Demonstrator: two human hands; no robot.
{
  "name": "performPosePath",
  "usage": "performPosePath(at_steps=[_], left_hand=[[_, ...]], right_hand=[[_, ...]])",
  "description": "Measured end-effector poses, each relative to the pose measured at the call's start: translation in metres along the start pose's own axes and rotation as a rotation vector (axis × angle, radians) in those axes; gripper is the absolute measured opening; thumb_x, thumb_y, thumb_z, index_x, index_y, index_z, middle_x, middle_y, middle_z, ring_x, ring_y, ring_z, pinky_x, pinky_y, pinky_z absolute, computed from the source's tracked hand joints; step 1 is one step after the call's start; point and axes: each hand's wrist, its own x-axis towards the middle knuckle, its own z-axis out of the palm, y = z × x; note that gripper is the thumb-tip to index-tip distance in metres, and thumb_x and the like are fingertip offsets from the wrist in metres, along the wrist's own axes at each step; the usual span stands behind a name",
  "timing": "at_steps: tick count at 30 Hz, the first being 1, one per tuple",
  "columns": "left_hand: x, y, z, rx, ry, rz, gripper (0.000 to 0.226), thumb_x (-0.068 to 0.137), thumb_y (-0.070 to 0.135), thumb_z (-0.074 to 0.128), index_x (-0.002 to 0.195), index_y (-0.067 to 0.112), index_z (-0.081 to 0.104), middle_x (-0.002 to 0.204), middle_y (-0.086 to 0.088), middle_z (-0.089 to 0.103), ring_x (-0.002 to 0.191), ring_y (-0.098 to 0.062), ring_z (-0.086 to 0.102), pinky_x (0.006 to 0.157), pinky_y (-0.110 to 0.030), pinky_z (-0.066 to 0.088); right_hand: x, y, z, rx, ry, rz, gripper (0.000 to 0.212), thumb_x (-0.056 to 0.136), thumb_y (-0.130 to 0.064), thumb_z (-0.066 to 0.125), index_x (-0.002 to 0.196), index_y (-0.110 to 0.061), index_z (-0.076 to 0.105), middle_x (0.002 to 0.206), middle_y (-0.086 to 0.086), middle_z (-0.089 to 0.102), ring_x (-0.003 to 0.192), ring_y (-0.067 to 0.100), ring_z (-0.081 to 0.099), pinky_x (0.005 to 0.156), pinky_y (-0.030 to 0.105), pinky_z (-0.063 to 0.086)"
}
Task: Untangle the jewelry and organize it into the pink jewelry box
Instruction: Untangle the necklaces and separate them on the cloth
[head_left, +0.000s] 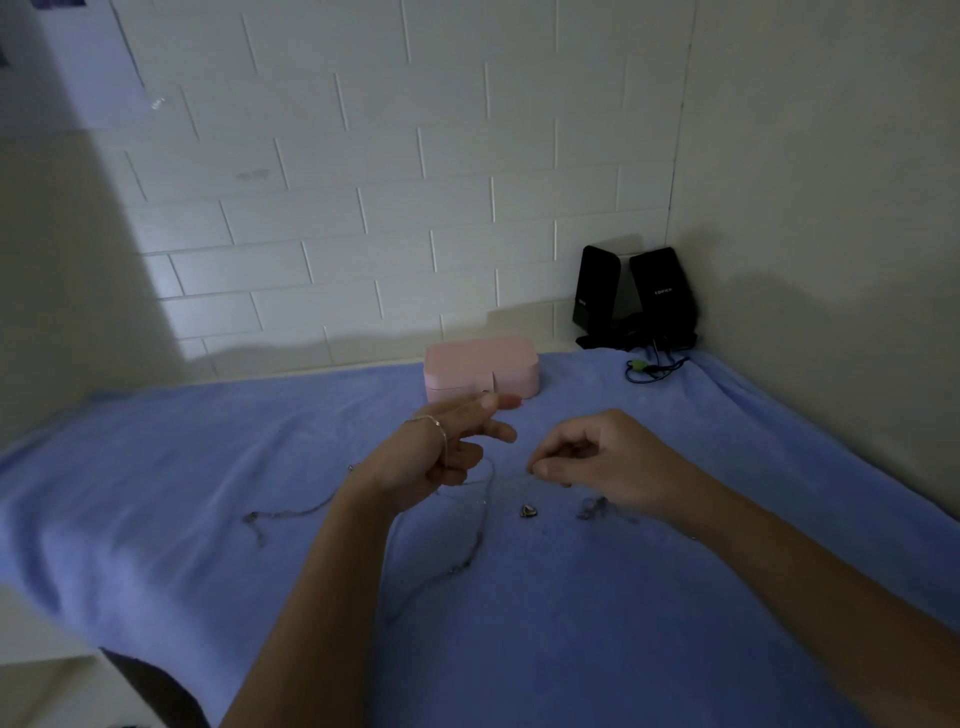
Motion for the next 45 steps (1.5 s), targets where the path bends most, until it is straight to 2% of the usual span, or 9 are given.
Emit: performPosePath(at_steps=[4,7,10,19,25,30,37,41,45], left_hand=[[-0.002,-0.001,0.011,0.138,-0.165,-0.055,0.043,0.08,0.04,0.055,0.113,0.015,0.064,0.1,-0.007,0.071,0.048,-0.008,0.016,0.044,-0.02,0.013],[-0.001,-0.002,0.02,0.168,-0.224,-0.01,0.029,0.081,0.035,0.058,0.096,0.012,0.067,0.065,0.001,0.063,0.045,-0.007,0.019,0.041,-0.016,0.017],[0.004,-0.006,0.026,0.193,-0.148,0.062,0.014,0.076,0.029,0.069,0.083,0.016,0.071,0.052,0.003,0.035,0.047,-0.009,0.021,0.044,-0.021,0.016],[0.008,-0.008,0.033,0.23,0.011,0.138,0.017,0.081,0.002,0.068,0.08,0.019,0.069,0.05,0.004,0.038,0.041,-0.008,0.021,0.041,-0.017,0.021],[0.008,-0.008,0.032,0.164,0.059,0.196,0.014,0.082,0.005,0.068,0.076,0.017,0.07,0.044,0.006,0.032,0.039,-0.008,0.02,0.039,-0.017,0.021],[0.008,-0.009,0.032,0.174,0.014,0.224,0.006,0.079,0.012,0.071,0.08,0.017,0.073,0.047,0.001,0.027,0.04,-0.008,0.017,0.04,-0.019,0.017],[0.004,-0.003,0.034,0.067,-0.029,0.175,0.01,0.069,0.027,0.073,0.061,0.022,0.071,0.05,0.001,0.035,0.043,-0.007,0.018,0.041,-0.016,0.019],[0.003,-0.005,0.033,0.086,-0.077,0.118,0.028,0.077,0.032,0.068,0.052,0.021,0.059,0.05,0.003,0.025,0.044,-0.008,0.015,0.042,-0.016,0.018],[0.003,-0.005,0.03,-0.002,-0.051,0.11,0.037,0.083,0.032,0.065,0.05,0.018,0.057,0.048,0.005,0.022,0.042,-0.006,0.015,0.04,-0.015,0.017]], right_hand=[[-0.004,-0.008,-0.012,0.114,-0.036,-0.007,0.008,0.086,-0.013,0.066,0.087,-0.014,0.074,0.08,0.009,0.072,0.066,0.016,0.062,0.067,0.029,0.05],[-0.009,-0.01,-0.024,0.226,-0.093,-0.003,0.015,0.091,-0.008,0.058,0.093,-0.01,0.073,0.075,0.003,0.07,0.049,0.006,0.044,0.05,0.016,0.038],[-0.01,-0.008,-0.034,0.196,-0.116,-0.013,0.012,0.087,-0.009,0.063,0.094,-0.011,0.072,0.073,0.006,0.069,0.053,0.009,0.045,0.053,0.017,0.04],[-0.01,-0.01,-0.028,-0.204,0.147,-0.167,0.013,0.075,-0.01,0.078,0.078,-0.022,0.074,0.072,-0.004,0.068,0.058,-0.005,0.055,0.056,0.008,0.039],[-0.012,-0.009,-0.024,-0.143,0.208,-0.194,0.014,0.081,-0.015,0.071,0.075,-0.028,0.072,0.07,-0.009,0.069,0.06,-0.001,0.059,0.059,0.013,0.045],[-0.006,-0.006,-0.027,0.068,0.174,-0.079,0.017,0.087,-0.011,0.064,0.074,-0.02,0.07,0.078,-0.004,0.071,0.077,0.004,0.065,0.075,0.012,0.049],[-0.005,-0.013,-0.032,0.854,0.049,0.113,0.028,0.079,-0.026,0.055,0.055,-0.01,0.055,0.061,0.003,0.055,0.065,0.018,0.06,0.073,0.031,0.056],[-0.005,-0.007,-0.047,1.224,-0.168,0.126,0.032,0.068,-0.031,0.078,0.058,-0.012,0.054,0.05,0.0,0.042,0.034,0.009,0.039,0.042,0.023,0.05],[-0.005,0.004,-0.065,1.145,-0.184,0.041,0.033,0.056,-0.034,0.089,0.065,-0.014,0.065,0.043,-0.007,0.037,0.036,0.004,0.014,0.027,0.012,0.026]])
